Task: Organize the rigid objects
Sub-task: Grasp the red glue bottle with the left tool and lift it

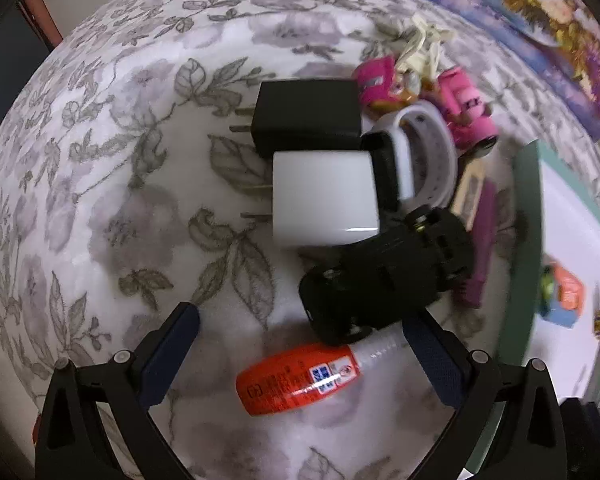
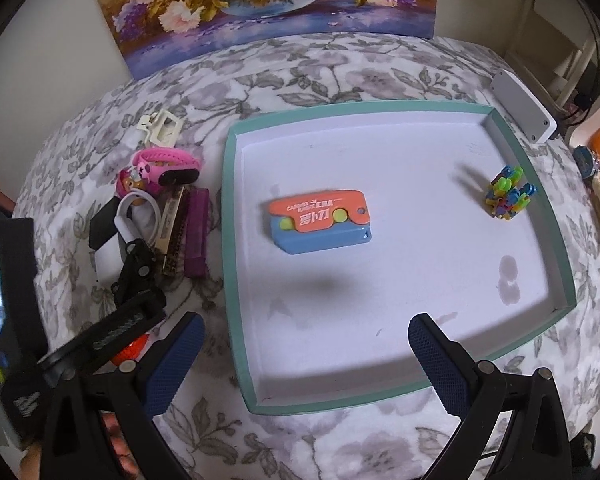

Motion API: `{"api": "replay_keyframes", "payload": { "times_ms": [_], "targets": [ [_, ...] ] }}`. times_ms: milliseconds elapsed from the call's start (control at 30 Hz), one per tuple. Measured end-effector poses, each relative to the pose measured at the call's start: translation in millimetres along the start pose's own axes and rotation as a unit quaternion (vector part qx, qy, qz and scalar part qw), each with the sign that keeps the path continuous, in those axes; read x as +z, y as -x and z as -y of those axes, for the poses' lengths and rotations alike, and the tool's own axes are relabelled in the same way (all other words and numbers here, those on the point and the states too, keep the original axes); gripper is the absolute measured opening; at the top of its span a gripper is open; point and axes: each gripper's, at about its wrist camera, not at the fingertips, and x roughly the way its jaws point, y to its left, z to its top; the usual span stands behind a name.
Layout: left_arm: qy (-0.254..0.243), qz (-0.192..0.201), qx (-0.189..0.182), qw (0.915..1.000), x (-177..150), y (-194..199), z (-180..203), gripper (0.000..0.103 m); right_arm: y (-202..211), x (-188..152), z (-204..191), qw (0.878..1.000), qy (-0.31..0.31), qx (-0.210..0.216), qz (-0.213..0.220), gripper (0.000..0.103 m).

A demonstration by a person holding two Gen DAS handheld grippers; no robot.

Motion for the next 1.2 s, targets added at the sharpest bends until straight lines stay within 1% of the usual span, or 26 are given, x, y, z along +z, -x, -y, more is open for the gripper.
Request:
{"api": "replay_keyframes", "payload": {
  "times_ms": [33, 133, 300, 500, 700, 867, 933, 967, 1000, 1033, 1067, 1133, 1167, 1200],
  "targets": [
    [-0.004, 0.003, 0.003, 1.0000, -0.6, 0.0, 1.9, 0.102, 0.1, 0.6, 0.8, 1.000, -0.001, 0.001, 0.000, 0.103],
    [-0.004, -0.004, -0.004, 1.0000, -0.8, -0.9, 3.3, 0.102, 1.0, 0.7, 1.5, 1.000, -0.003, 0.000, 0.001, 0.103],
    [-0.008, -0.024, -0.002, 0.9997, -11.4, 0.5, -11.8, 0.102, 1.4, 0.9, -0.3, 1.000, -0.001, 0.002, 0.000, 0.103],
    [0.005, -0.050, -0.006, 0.9987, -23.5, 1.7, -28.8, 0.102, 1.1, -0.2, -1.2, 1.000, 0.001, 0.004, -0.001, 0.103],
    [0.015, -0.065, -0.005, 0.9978, -32.4, 1.0, -43.1, 0.102, 0.7, -1.1, -3.3, 1.000, 0.005, 0.006, -0.001, 0.103],
    [0.020, -0.067, -0.012, 0.9975, -48.0, 5.3, -54.8, 0.101, 0.1, -1.0, -5.3, 1.000, 0.010, 0.006, -0.004, 0.103],
    [0.015, -0.067, -0.010, 0.9976, -47.4, 4.0, -54.8, 0.095, -0.4, -0.8, -5.5, 1.000, 0.011, 0.005, -0.005, 0.103],
    [0.012, -0.065, -0.008, 0.9977, -58.1, 5.8, -54.8, 0.094, -0.6, -0.8, -5.8, 1.000, 0.012, 0.004, -0.005, 0.103],
    [0.010, -0.064, -0.007, 0.9979, -63.8, 11.3, -54.3, 0.090, -0.7, -0.7, -6.1, 1.000, 0.013, 0.003, -0.005, 0.103],
    [0.005, -0.062, -0.003, 0.9981, -67.5, 14.7, -52.0, 0.084, -0.9, -0.7, -6.6, 1.000, 0.014, 0.002, -0.005, 0.103],
    [0.002, -0.059, -0.001, 0.9983, -71.5, 18.8, -49.6, 0.080, -1.2, -0.8, -7.3, 1.000, 0.015, 0.001, -0.006, 0.103],
    [-0.008, -0.048, -0.002, 0.9988, -75.8, 24.5, -48.5, 0.061, -2.0, -1.1, -9.1, 1.000, 0.019, -0.001, -0.006, 0.103],
    [-0.015, -0.044, -0.001, 0.9989, -76.3, 27.2, -46.1, 0.058, -2.5, -0.9, -9.5, 1.000, 0.020, -0.001, -0.007, 0.103],
    [-0.020, -0.043, -0.002, 0.9989, -76.9, 27.9, -45.7, 0.056, -3.1, -1.1, -10.5, 1.000, 0.022, -0.002, -0.008, 0.103]
  ]
}}
